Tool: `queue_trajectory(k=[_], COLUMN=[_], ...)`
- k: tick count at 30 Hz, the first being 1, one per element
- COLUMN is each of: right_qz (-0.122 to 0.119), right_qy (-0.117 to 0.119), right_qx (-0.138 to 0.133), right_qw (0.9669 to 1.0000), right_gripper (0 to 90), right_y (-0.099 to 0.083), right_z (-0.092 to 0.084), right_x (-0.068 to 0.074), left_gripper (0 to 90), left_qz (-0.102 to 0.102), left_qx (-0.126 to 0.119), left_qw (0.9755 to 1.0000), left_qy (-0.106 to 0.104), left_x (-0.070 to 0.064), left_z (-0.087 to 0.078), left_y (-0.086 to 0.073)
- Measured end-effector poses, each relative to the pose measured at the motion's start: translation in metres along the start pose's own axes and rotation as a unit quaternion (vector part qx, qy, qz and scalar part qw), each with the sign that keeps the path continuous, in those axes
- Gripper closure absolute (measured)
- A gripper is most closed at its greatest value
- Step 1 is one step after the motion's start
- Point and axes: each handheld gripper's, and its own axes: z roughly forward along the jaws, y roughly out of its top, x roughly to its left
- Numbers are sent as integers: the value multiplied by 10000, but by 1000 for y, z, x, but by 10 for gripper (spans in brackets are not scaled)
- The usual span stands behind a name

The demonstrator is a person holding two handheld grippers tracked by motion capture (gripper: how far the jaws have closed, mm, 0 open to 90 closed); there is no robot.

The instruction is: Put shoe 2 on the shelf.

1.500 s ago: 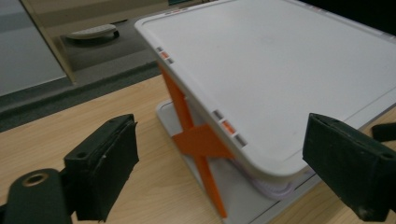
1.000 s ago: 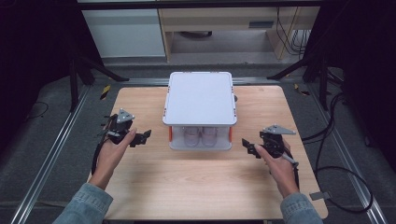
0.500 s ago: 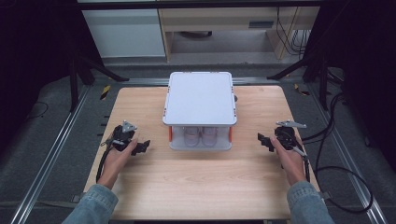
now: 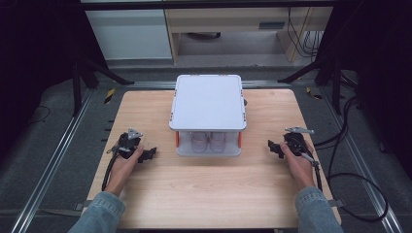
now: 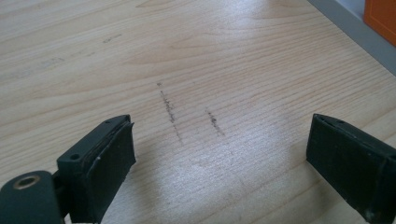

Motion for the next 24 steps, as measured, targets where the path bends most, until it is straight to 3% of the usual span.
queue_trajectory(k=[5,9,14,18,24], right_qz=[53,43,-19,-184,-105], right_qy=[-121,-169,-307,-391,-456], right_qx=[-36,83,171,253,261], right_qw=[9999,9998,9994,9987,9986], right_gripper=[134,106,84,66,54], right_y=[-1,-3,-4,-6,-11], right_z=[3,5,8,7,2], right_x=[0,1,2,6,7], left_gripper=[66,52,37,28,13], left_qz=[-104,-179,-154,-206,-293], left_qx=[-41,1,29,42,78], left_qw=[9999,9998,9998,9998,9995], left_qy=[-22,-70,-84,-39,53], left_x=[1,1,1,0,-2], left_z=[2,2,3,2,1], left_y=[-3,-3,-3,-4,-4])
